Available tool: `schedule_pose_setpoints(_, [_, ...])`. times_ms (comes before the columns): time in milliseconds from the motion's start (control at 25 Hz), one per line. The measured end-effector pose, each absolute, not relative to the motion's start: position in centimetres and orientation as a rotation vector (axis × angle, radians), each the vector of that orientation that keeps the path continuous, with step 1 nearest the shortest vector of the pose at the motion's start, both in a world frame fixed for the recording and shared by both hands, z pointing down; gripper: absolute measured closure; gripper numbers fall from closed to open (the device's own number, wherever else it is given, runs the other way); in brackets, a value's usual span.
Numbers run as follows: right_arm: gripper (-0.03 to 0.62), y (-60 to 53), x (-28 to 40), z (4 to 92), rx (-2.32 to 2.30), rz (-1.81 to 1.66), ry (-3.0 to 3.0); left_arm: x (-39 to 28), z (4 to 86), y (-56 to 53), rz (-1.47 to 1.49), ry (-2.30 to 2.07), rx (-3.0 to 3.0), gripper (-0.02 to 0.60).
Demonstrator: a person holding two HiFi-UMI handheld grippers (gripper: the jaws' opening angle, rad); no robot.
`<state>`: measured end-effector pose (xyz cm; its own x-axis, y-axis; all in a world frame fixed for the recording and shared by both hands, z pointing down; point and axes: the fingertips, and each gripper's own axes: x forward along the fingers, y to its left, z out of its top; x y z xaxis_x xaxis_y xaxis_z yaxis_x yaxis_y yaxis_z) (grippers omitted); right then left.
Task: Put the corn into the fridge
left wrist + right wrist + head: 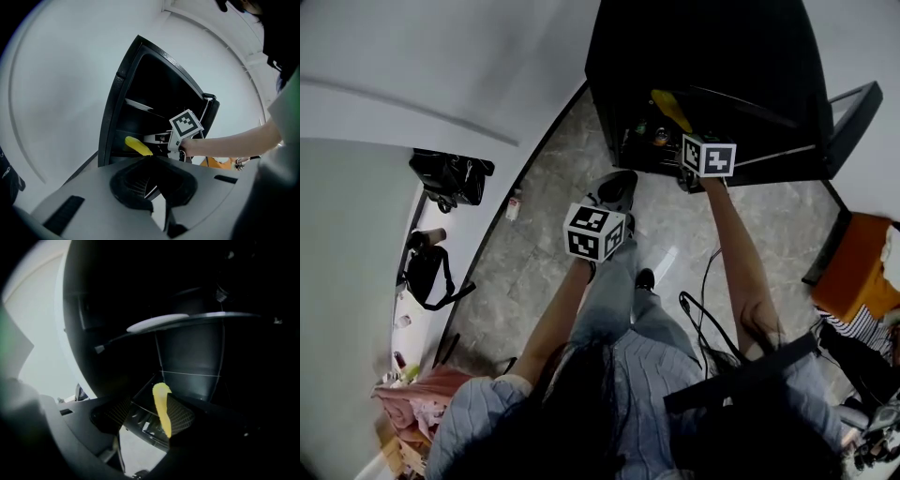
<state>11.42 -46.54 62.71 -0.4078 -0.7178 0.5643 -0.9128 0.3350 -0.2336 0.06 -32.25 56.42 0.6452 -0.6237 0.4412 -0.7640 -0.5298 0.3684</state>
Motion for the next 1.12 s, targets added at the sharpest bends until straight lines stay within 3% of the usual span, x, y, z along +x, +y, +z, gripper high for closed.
schedule_pose_setpoints(200, [0.347,-44.5,10.5,60.6,1.441,0.754,-2.306,0.1,55.5,-31.9,0.335,-1.087,2.335,0.572])
schedule_pose_setpoints(360, [0.411,-42.8,10.2,58.4,1.454,0.800,-2.387,0.4,54.7,-31.2,0.333,-1.094,2.340,0.572])
schedule_pose_setpoints(1120, [0.490,-28.5,10.9,50.2,1.531,0.989,-2.528,2.8,49.5,-23.9,0.279,-1.107,2.379,0.572])
